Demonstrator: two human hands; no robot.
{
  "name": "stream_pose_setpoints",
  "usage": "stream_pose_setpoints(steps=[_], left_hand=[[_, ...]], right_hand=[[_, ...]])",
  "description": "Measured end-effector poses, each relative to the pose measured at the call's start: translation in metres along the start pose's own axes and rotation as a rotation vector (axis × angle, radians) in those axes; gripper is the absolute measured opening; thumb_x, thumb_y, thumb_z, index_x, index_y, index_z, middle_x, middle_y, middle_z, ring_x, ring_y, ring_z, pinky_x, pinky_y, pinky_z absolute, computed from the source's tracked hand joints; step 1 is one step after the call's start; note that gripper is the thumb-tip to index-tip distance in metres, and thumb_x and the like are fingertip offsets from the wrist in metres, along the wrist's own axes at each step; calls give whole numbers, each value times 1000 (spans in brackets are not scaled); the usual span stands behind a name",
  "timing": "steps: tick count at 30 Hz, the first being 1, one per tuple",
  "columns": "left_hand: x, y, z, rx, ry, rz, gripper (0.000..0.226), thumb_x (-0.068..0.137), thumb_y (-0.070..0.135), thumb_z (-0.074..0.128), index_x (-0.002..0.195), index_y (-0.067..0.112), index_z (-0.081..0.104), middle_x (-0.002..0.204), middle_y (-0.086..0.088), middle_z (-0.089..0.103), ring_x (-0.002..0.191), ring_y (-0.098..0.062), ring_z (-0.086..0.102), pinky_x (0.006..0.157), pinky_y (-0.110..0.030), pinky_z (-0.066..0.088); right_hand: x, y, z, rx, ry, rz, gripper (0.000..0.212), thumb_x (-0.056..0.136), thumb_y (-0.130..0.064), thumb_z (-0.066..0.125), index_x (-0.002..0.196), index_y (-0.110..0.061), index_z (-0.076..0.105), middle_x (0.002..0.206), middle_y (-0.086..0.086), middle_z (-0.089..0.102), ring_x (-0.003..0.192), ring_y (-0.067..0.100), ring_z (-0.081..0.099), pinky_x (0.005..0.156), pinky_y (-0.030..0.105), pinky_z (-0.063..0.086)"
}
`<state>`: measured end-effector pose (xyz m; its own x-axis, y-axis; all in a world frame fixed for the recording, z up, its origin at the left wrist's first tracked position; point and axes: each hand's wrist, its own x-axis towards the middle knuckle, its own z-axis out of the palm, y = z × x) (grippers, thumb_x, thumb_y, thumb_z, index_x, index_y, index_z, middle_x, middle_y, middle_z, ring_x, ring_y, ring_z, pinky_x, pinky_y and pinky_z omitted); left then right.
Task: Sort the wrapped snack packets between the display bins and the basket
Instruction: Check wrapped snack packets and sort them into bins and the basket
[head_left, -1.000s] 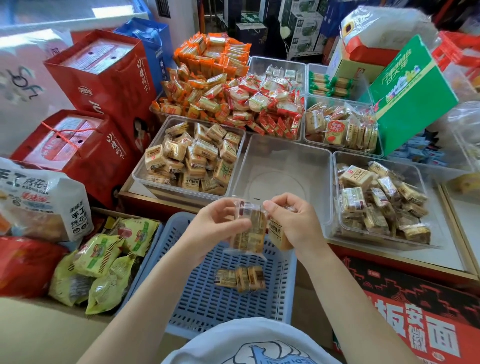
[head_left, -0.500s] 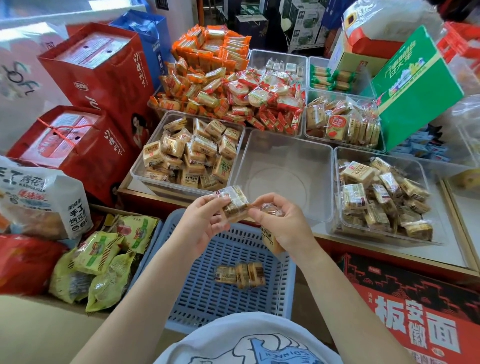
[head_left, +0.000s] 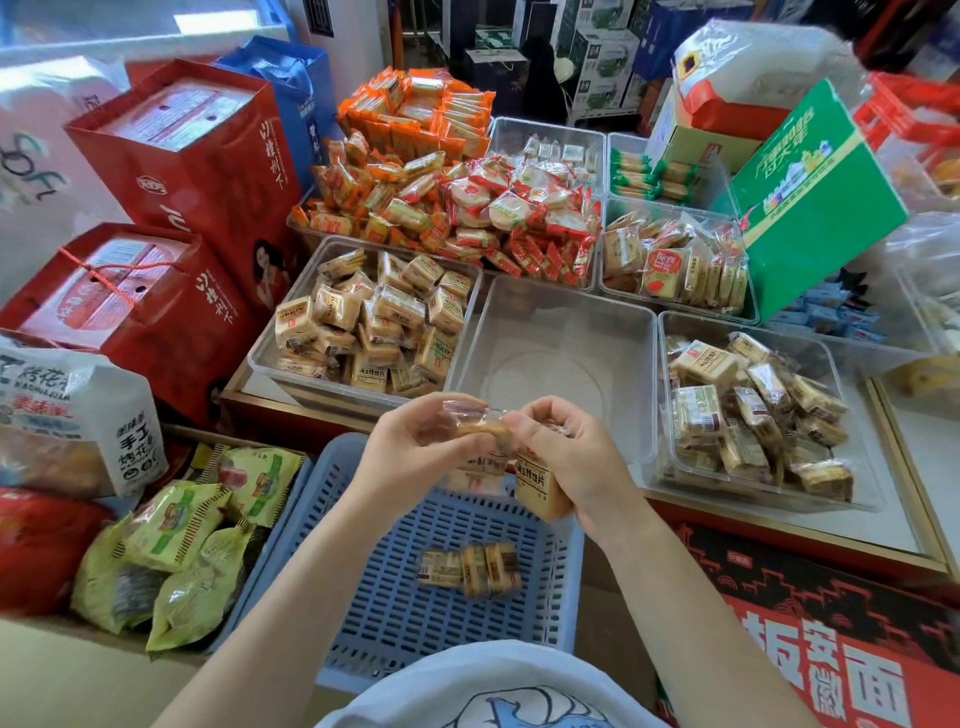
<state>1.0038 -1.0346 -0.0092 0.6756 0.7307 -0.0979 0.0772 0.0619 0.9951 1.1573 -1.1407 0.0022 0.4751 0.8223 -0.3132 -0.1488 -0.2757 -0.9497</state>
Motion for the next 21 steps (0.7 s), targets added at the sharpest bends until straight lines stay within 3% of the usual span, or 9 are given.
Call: stream_pose_setpoints(steps=[4, 10, 15, 21], left_hand=[[0, -1, -4, 2, -20, -28, 40, 72, 23, 83, 109, 13, 74, 95, -10, 78, 88, -22, 75, 79, -36, 62], [-3, 1, 0, -90, -48, -83, 33, 73, 19, 81, 104, 12, 72, 89, -5, 78, 83, -16, 74, 70, -26, 58], [-3, 4, -4, -181, -81, -107, 29, 78, 19, 76, 105, 12, 68, 87, -5, 74, 83, -17, 72, 69, -27, 57], [-4, 7, 7, -158, -67, -232, 38, 83, 46, 65, 107, 17, 66, 87, 0, 74, 83, -15, 72, 67, -32, 57]], right_hand=[[1, -2, -2, -58, -22, -21, 10, 93, -24, 73, 100, -21, 67, 95, 7, 73, 93, 28, 73, 83, 44, 62], [-1, -6, -10, -128, -31, -25, 8, 90, -22, 76, 88, -25, 70, 89, 5, 73, 92, 30, 72, 82, 45, 61], [-4, -8, -13, -113, -86, -32, 6, 91, -24, 75, 90, -23, 69, 86, 0, 71, 84, 19, 71, 78, 36, 60], [-6, -8, -4, -183, 26, -140, 16, 93, -21, 73, 80, -29, 67, 85, -3, 70, 90, 23, 71, 83, 41, 61]])
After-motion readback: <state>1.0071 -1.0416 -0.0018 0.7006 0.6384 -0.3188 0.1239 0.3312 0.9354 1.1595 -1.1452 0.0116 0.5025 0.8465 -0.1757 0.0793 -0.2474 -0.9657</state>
